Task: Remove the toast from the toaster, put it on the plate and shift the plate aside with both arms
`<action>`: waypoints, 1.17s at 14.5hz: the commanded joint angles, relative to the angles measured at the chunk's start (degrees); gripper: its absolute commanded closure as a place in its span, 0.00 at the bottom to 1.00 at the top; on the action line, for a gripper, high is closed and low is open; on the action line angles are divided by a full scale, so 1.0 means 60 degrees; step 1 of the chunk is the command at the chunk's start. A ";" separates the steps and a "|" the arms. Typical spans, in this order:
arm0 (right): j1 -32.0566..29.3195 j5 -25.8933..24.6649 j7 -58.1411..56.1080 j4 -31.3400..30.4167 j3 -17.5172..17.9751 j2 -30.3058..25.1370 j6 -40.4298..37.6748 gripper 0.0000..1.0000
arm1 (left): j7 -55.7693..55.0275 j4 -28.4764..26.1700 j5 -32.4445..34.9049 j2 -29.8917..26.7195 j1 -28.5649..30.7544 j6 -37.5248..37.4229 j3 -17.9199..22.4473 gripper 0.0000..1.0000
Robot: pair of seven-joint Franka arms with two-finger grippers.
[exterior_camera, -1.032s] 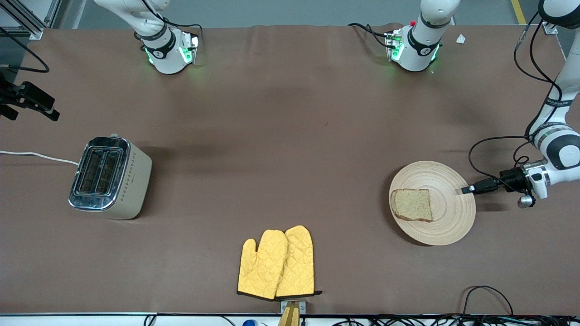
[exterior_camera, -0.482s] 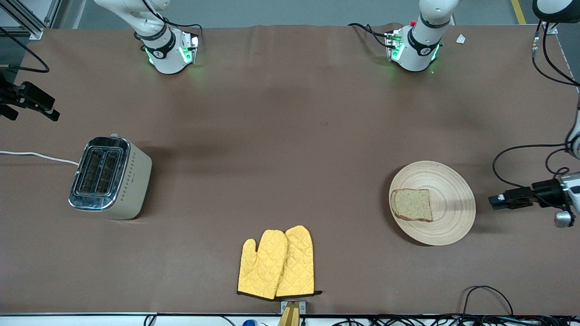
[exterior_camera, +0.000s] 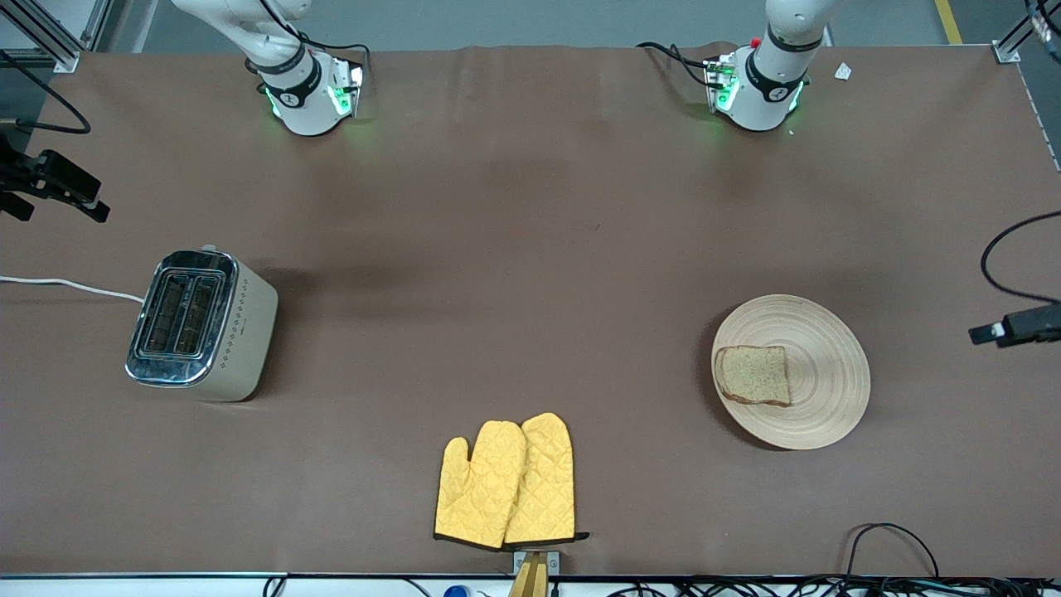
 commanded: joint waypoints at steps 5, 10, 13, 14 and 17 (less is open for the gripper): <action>-0.0145 0.0107 0.0096 0.0135 0.0096 0.0087 -0.0019 0.00 | -0.1780 -0.0425 0.2044 -0.1997 -0.0231 -0.1193 -0.1199 0.00; -0.0160 0.0107 0.0096 0.0120 0.0096 0.0101 -0.0019 0.00 | -0.2662 -0.1610 0.2763 -0.4150 -0.4677 -0.1414 0.2353 0.00; -0.0145 0.0107 0.0096 0.0120 0.0096 0.0101 -0.0019 0.00 | -0.2690 -0.1598 0.2719 -0.4314 -0.5955 -0.1547 0.3440 0.00; -0.0145 0.0107 0.0096 0.0135 0.0096 0.0101 -0.0019 0.00 | -0.2604 -0.1684 0.2704 -0.4517 -0.6394 -0.1721 0.3894 0.00; -0.0145 0.0122 0.0096 0.0120 0.0096 0.0101 0.0097 0.00 | -0.2558 -0.1932 0.2674 -0.4942 -0.6939 -0.2001 0.4527 0.00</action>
